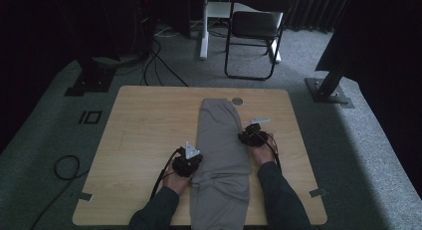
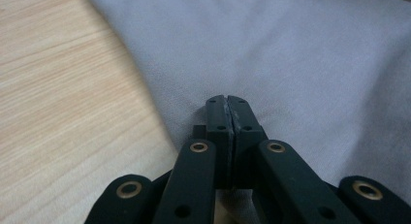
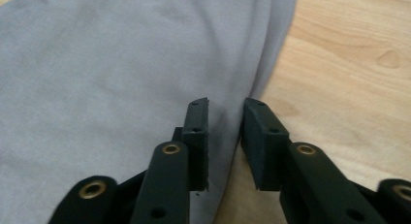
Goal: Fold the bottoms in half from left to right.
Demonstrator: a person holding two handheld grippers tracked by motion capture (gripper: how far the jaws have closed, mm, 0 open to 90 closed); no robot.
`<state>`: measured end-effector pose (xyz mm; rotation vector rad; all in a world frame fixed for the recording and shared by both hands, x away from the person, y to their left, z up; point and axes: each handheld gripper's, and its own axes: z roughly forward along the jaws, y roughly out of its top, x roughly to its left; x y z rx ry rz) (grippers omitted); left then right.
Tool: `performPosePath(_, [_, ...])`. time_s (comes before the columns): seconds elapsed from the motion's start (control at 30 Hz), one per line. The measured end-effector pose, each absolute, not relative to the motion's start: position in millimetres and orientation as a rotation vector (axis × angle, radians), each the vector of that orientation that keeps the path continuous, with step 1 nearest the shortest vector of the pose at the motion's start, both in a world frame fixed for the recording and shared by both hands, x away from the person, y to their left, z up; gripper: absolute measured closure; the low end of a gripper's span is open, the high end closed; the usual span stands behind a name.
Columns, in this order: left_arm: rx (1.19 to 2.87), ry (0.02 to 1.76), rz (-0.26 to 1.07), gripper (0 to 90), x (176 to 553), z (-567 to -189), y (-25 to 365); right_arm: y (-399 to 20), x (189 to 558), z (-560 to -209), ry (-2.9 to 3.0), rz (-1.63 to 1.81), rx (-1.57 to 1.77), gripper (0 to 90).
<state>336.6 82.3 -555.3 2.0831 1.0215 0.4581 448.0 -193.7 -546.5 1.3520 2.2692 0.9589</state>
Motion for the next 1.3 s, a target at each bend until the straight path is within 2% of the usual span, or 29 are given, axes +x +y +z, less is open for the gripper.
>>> performPosePath(0.13, [2.077,1.019,0.445,89.5,329.6,-555.6,85.4,-191.2,434.5,-545.8,2.288,0.94,1.322,76.6])
performPosePath(0.53, [2.087,0.974,0.4,89.1,283.6,-556.4,88.1,-191.7,384.9,-543.5,2.346,0.888,1.239,76.1])
performPosePath(0.63, [2.105,0.933,0.414,84.6,277.9,-553.1,85.0,-192.3,373.5,-543.6,2.357,0.889,1.21,75.4])
performPosePath(0.87, [2.065,0.976,0.456,76.8,326.4,-543.4,76.6,-195.3,369.9,-545.5,2.337,0.925,1.241,74.8])
performPosePath(1.07, [2.095,1.007,0.428,77.1,373.1,-547.7,60.9,-198.2,367.9,-548.3,2.312,0.97,1.267,75.3])
performPosePath(1.13, [2.115,1.023,0.433,78.2,378.2,-551.4,57.0,-198.6,367.6,-548.6,2.309,0.977,1.269,75.3])
performPosePath(1.17, [2.109,1.031,0.428,81.8,377.6,-551.6,56.9,-198.6,366.5,-548.6,2.308,0.972,1.265,75.2])
performPosePath(1.3, [2.094,1.02,0.436,85.0,362.1,-554.1,60.6,-198.5,360.8,-548.8,2.304,0.975,1.269,75.5])
